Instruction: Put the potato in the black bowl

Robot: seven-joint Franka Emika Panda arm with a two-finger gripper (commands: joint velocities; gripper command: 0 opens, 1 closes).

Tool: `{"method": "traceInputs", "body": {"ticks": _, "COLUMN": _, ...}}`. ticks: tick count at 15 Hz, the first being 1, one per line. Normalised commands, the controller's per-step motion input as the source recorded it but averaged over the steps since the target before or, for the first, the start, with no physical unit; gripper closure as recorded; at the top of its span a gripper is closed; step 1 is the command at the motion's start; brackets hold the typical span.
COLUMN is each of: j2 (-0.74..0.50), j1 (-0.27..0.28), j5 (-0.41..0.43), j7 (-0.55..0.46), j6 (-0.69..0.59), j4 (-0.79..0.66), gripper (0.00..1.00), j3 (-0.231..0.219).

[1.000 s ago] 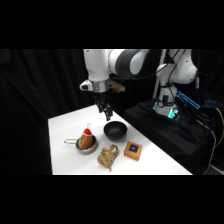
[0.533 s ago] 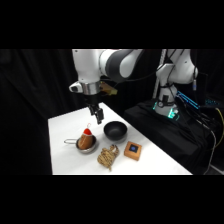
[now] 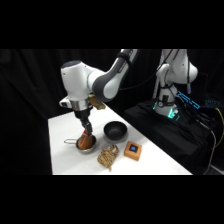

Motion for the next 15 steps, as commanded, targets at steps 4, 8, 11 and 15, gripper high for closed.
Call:
{"method": "traceInputs", "body": {"ticks": 4, "j2": 0.40, "j1": -0.016, "j5": -0.075, "j7": -0.05, "j6": 0.01, "j4": 0.49, "gripper": 0.00, "j3": -0.054}}
{"method": "traceInputs", "body": {"ticks": 8, "j2": 0.30, "j1": -0.004, "j5": -0.093, "j7": -0.03, "j6": -0.02, "j4": 0.39, "gripper": 0.00, "j3": -0.040}}
{"method": "traceInputs", "body": {"ticks": 11, "j2": 0.20, "j1": -0.006, "j5": -0.085, "j7": -0.06, "j6": -0.07, "j4": 0.23, "gripper": 0.00, "j3": -0.017}}
{"method": "traceInputs", "body": {"ticks": 15, "j2": 0.01, "j1": -0.018, "j5": -0.064, "j7": -0.09, "j6": -0.06, "j4": 0.04, "gripper": 0.23, "j3": 0.005}}
